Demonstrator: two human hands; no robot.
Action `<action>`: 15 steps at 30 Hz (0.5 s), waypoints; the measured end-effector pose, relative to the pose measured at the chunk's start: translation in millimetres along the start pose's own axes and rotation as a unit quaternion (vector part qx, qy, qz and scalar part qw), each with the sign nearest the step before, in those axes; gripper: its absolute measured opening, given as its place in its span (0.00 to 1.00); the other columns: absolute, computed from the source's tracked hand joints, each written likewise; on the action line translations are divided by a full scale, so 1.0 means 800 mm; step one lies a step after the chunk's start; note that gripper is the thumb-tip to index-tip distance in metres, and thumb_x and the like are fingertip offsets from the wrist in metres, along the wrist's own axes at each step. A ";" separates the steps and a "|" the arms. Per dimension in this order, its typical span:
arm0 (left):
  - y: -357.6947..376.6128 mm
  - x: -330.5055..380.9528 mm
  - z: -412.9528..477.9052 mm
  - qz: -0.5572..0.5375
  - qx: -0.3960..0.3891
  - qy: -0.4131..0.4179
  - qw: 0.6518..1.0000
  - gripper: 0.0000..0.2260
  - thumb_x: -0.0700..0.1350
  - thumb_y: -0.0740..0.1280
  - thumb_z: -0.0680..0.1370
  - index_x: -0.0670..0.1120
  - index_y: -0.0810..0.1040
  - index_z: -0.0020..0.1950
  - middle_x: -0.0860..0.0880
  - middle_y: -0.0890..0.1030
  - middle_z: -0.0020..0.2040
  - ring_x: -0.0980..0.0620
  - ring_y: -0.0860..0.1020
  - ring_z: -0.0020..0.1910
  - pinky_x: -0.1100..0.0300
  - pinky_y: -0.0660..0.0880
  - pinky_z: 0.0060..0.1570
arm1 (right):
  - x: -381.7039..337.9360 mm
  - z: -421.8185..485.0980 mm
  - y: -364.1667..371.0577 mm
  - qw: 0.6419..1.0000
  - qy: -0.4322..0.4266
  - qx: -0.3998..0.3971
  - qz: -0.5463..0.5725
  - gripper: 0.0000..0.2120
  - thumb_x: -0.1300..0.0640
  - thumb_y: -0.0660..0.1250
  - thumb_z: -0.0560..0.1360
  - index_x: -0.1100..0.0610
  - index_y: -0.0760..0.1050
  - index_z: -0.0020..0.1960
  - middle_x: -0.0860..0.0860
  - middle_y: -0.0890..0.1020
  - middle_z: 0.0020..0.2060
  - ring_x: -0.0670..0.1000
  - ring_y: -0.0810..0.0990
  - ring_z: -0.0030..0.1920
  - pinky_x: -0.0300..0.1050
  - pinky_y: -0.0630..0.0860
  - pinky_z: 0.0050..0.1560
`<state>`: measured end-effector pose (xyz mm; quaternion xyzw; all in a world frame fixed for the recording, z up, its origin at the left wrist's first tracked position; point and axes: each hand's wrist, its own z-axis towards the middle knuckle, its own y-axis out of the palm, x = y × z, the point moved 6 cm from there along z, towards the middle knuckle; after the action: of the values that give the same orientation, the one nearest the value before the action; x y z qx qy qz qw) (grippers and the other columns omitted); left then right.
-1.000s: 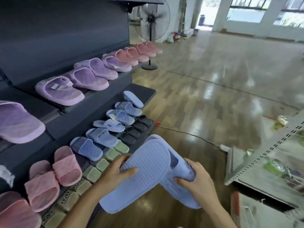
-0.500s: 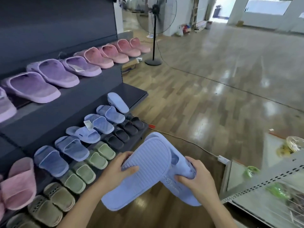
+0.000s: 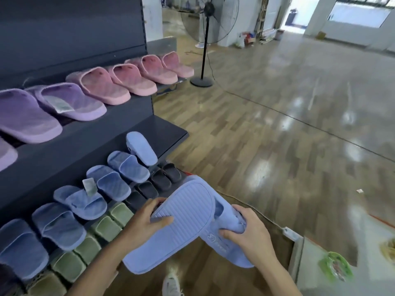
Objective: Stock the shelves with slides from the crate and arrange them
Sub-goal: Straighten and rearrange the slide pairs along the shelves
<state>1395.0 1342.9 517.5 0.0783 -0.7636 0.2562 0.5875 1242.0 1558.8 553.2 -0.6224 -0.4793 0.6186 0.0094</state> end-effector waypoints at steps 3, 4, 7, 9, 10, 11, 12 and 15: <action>-0.021 0.011 0.056 -0.001 -0.002 0.003 1.000 0.34 0.73 0.68 0.58 0.57 0.73 0.57 0.52 0.76 0.56 0.59 0.76 0.55 0.54 0.75 0.55 | -0.021 0.060 -0.006 1.000 -0.007 -0.002 -0.006 0.28 0.48 0.74 0.64 0.42 0.68 0.61 0.40 0.74 0.55 0.43 0.74 0.53 0.41 0.72 0.51; -0.031 0.015 0.073 -0.002 0.001 0.004 1.000 0.33 0.72 0.69 0.58 0.56 0.73 0.57 0.52 0.76 0.56 0.60 0.77 0.54 0.56 0.75 0.55 | -0.029 0.079 -0.007 1.000 -0.011 -0.004 -0.005 0.27 0.49 0.74 0.64 0.41 0.68 0.60 0.40 0.74 0.55 0.43 0.75 0.53 0.41 0.72 0.52; -0.057 0.028 0.119 0.001 0.011 0.007 1.000 0.30 0.68 0.69 0.60 0.55 0.73 0.56 0.51 0.76 0.55 0.63 0.76 0.52 0.65 0.73 0.49 | -0.057 0.129 -0.007 1.000 -0.029 -0.008 -0.003 0.24 0.51 0.74 0.64 0.35 0.65 0.51 0.38 0.74 0.52 0.43 0.75 0.51 0.40 0.72 0.50; -0.072 0.030 0.144 0.000 0.015 -0.001 1.000 0.32 0.70 0.69 0.58 0.55 0.73 0.56 0.51 0.76 0.55 0.64 0.76 0.52 0.68 0.71 0.48 | -0.071 0.159 -0.004 0.999 -0.039 -0.017 0.000 0.22 0.53 0.74 0.64 0.33 0.65 0.45 0.37 0.75 0.49 0.43 0.76 0.49 0.41 0.73 0.48; -0.078 0.029 0.155 -0.006 0.018 -0.003 1.000 0.34 0.72 0.69 0.57 0.55 0.73 0.56 0.51 0.76 0.56 0.64 0.76 0.53 0.68 0.72 0.48 | -0.074 0.172 -0.001 0.999 -0.038 -0.025 0.000 0.21 0.53 0.73 0.65 0.34 0.66 0.46 0.38 0.75 0.50 0.43 0.76 0.50 0.42 0.74 0.48; -0.082 0.026 0.167 -0.013 0.021 -0.007 1.000 0.36 0.73 0.69 0.56 0.54 0.73 0.57 0.51 0.77 0.56 0.63 0.76 0.53 0.68 0.72 0.48 | -0.076 0.186 0.002 0.999 -0.035 -0.033 -0.005 0.20 0.52 0.73 0.65 0.34 0.67 0.48 0.39 0.75 0.51 0.44 0.76 0.50 0.42 0.74 0.49; -0.085 0.025 0.177 -0.018 0.024 -0.013 0.999 0.37 0.73 0.70 0.56 0.54 0.73 0.57 0.50 0.77 0.57 0.63 0.76 0.53 0.68 0.72 0.48 | -0.077 0.201 0.004 0.999 -0.032 -0.038 -0.012 0.21 0.50 0.73 0.65 0.37 0.68 0.52 0.39 0.75 0.53 0.44 0.76 0.50 0.43 0.74 0.49; -0.089 0.021 0.206 -0.048 0.040 -0.033 0.998 0.30 0.64 0.70 0.59 0.52 0.74 0.56 0.50 0.77 0.55 0.62 0.77 0.52 0.70 0.73 0.45 | -0.077 0.250 0.011 0.997 -0.038 -0.046 -0.043 0.29 0.47 0.74 0.65 0.46 0.69 0.63 0.43 0.74 0.56 0.46 0.74 0.52 0.44 0.73 0.51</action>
<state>1278.9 1205.4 525.5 0.1465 -0.7673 0.2556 0.5696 1105.2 1400.5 547.8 -0.5774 -0.5333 0.6181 -0.0105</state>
